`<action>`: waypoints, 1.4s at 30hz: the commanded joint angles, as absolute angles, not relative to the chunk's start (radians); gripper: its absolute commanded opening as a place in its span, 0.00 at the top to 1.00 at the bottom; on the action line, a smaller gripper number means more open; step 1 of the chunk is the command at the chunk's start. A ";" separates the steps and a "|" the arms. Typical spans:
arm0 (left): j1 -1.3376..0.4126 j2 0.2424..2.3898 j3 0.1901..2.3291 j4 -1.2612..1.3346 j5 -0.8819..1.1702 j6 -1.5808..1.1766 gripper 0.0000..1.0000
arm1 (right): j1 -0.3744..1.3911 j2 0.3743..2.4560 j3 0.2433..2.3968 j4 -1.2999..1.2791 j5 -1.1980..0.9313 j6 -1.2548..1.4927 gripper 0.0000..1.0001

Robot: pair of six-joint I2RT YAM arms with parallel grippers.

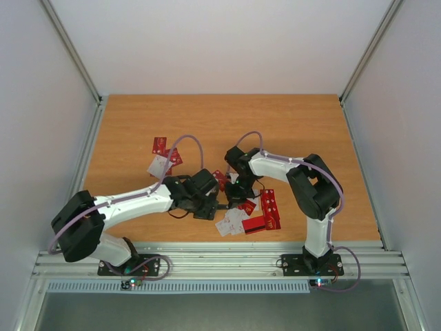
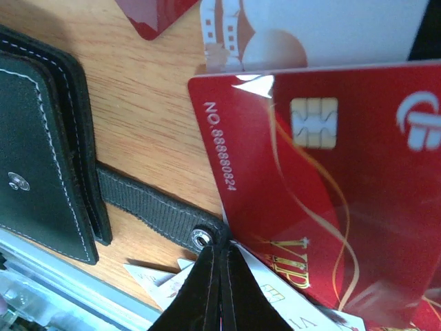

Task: Put the credit cards into the card holder

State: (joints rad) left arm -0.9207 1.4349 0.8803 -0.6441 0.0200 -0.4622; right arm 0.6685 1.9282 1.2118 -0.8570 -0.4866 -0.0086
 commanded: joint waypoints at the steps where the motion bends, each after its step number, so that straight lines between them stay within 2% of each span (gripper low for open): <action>1: -0.971 1.434 0.872 -0.565 -0.099 -0.408 0.24 | 0.663 1.927 1.189 -0.826 -0.513 0.032 0.99; 6: -1.075 1.461 0.867 -0.547 -0.236 -0.358 0.19 | 0.662 1.928 1.166 -0.797 -0.541 0.049 0.99; 12: -1.175 1.581 0.910 -0.618 -0.411 -0.338 0.19 | 0.660 1.921 1.149 -0.787 -0.547 0.054 0.99; 24: -1.181 1.673 0.952 -0.698 -0.511 -0.396 0.22 | 0.661 1.910 1.140 -0.795 -0.552 0.045 0.99; 32: -1.178 1.591 0.946 -0.773 -0.605 -0.467 0.27 | 0.660 1.905 1.147 -0.817 -0.542 0.022 0.99; 36: -1.169 1.553 0.928 -0.768 -0.583 -0.498 0.26 | 0.661 1.906 1.141 -0.818 -0.543 0.018 0.99; 42: -1.172 1.516 0.846 -0.569 -0.373 -0.420 0.14 | 0.660 1.910 1.158 -0.827 -0.556 0.017 0.99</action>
